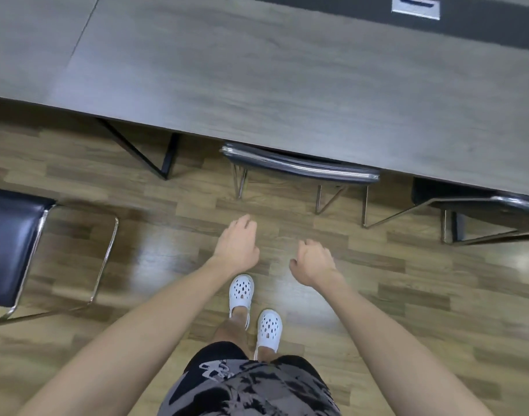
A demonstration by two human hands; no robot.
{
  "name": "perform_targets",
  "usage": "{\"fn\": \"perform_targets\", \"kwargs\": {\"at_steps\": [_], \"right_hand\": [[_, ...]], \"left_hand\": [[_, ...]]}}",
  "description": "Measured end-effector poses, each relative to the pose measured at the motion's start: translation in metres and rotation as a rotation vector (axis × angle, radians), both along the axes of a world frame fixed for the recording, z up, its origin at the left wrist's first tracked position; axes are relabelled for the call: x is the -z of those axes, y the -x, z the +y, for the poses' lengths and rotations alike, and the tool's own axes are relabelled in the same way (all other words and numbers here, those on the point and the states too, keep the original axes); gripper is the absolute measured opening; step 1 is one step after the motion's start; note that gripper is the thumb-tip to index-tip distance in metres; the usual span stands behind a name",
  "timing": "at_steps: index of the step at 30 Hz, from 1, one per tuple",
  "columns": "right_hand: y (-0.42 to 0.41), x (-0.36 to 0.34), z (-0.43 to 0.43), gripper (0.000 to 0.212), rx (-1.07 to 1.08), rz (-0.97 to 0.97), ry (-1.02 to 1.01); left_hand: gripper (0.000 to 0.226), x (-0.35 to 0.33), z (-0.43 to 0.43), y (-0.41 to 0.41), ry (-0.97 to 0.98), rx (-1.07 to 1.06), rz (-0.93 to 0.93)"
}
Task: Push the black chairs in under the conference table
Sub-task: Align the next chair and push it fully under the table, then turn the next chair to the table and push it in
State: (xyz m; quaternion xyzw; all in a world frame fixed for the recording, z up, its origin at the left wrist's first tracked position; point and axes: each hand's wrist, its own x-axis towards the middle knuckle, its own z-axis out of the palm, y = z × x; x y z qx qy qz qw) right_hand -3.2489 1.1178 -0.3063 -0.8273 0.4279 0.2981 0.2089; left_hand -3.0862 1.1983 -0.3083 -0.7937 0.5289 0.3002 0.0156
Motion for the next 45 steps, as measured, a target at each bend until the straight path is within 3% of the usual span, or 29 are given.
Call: {"fn": "perform_targets", "kwargs": {"at_steps": [9,15,29,45], "right_hand": [[0.002,-0.003,0.062,0.036,-0.154,-0.028,-0.017],[-0.02,-0.006,0.093,0.037,-0.283,-0.027,0.001],[-0.119,-0.005,0.218,0.048,-0.41,-0.011,0.009],[-0.242,-0.014,0.338,0.037,-0.602,-0.1,0.064]], "left_hand": [[0.031,-0.009,0.075,0.031,-0.122,-0.115,0.022],[0.042,-0.01,0.119,0.02,-0.14,-0.212,0.052],[0.038,-0.011,0.256,-0.06,-0.054,-0.359,0.098],[0.038,-0.01,0.385,-0.167,-0.094,-0.497,0.09]]}}
